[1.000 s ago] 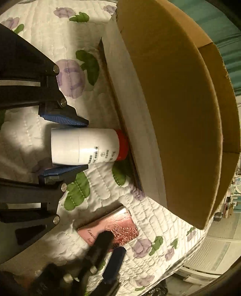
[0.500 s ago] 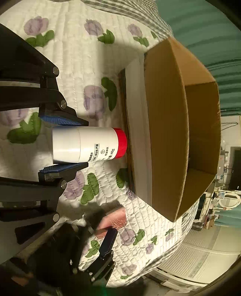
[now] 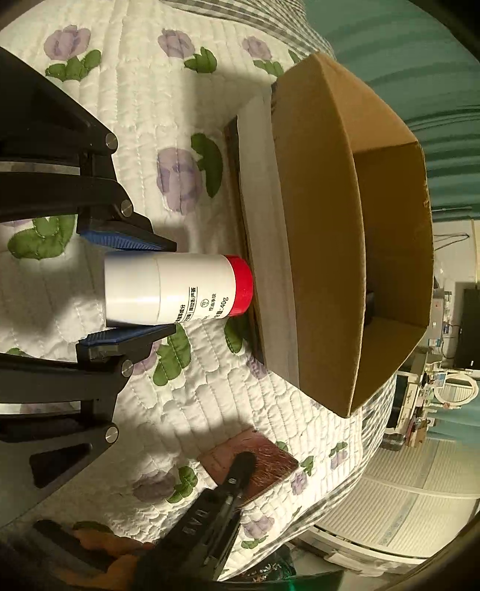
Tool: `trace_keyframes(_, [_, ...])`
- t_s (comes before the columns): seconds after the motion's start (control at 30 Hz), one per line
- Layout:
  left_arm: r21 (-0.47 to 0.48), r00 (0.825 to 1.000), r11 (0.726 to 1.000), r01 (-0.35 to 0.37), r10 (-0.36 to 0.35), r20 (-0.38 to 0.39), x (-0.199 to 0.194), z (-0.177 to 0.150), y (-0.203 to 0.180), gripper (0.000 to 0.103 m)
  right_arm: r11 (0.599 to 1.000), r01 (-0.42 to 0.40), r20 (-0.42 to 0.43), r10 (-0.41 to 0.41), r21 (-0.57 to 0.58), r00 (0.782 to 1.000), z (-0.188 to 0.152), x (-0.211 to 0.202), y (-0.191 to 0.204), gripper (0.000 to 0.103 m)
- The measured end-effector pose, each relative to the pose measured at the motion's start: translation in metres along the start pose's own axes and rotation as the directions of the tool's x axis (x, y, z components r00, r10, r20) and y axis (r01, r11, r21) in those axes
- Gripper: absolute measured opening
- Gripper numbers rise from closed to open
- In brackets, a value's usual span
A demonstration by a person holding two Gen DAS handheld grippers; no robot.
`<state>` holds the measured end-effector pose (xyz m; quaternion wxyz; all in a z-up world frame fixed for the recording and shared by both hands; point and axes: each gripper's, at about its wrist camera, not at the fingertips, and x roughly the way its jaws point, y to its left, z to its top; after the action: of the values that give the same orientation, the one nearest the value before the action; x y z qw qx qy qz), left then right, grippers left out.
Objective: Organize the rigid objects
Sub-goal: 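Carry card and bottle over the box and release both inside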
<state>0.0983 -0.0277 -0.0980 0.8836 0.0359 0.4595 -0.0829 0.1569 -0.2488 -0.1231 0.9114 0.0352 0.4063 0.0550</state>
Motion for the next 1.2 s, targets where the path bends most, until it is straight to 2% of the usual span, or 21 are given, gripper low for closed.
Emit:
trace_keyframes(0.1, [-0.007, 1.0, 1.0, 0.006, -0.006, 0.004, 0.004, 0.004, 0.001, 0.036, 0.999, -0.025, 0.011, 0.024, 0.033, 1.0, 0.002, -0.003, -0.004, 0.009])
trace_keyframes(0.23, [-0.017, 0.999, 1.0, 0.02, -0.02, 0.027, -0.002, 0.013, -0.007, 0.036, 0.999, -0.031, 0.033, 0.03, 0.019, 0.999, 0.005, -0.017, 0.002, 0.009])
trace_keyframes(0.53, [-0.032, 0.988, 0.998, 0.058, -0.053, 0.143, -0.076, 0.027, -0.002, 0.036, 0.995, -0.031, 0.145, 0.045, -0.097, 0.988, 0.041, -0.106, 0.042, 0.009])
trace_keyframes(0.67, [-0.04, 0.975, 0.998, 0.038, -0.028, 0.219, -0.117, 0.054, 0.014, 0.036, 0.988, -0.03, 0.18, 0.057, -0.148, 0.982, 0.063, -0.138, 0.065, 0.009])
trace_keyframes(0.8, [-0.058, 0.966, 0.998, 0.02, -0.005, 0.26, -0.137, 0.085, 0.034, 0.037, 0.984, -0.05, 0.201, 0.085, -0.173, 0.976, 0.088, -0.154, 0.09, 0.009])
trace_keyframes(1.0, [-0.069, 0.96, 0.997, -0.019, 0.037, 0.277, -0.127, 0.125, 0.066, 0.037, 0.969, -0.069, 0.196, 0.117, -0.236, 0.974, 0.127, -0.135, 0.127, 0.009])
trace_keyframes(1.2, [-0.049, 0.969, 0.997, -0.061, 0.071, 0.237, -0.07, 0.149, 0.085, 0.037, 0.961, -0.079, 0.163, 0.126, -0.266, 0.979, 0.148, -0.079, 0.148, 0.009])
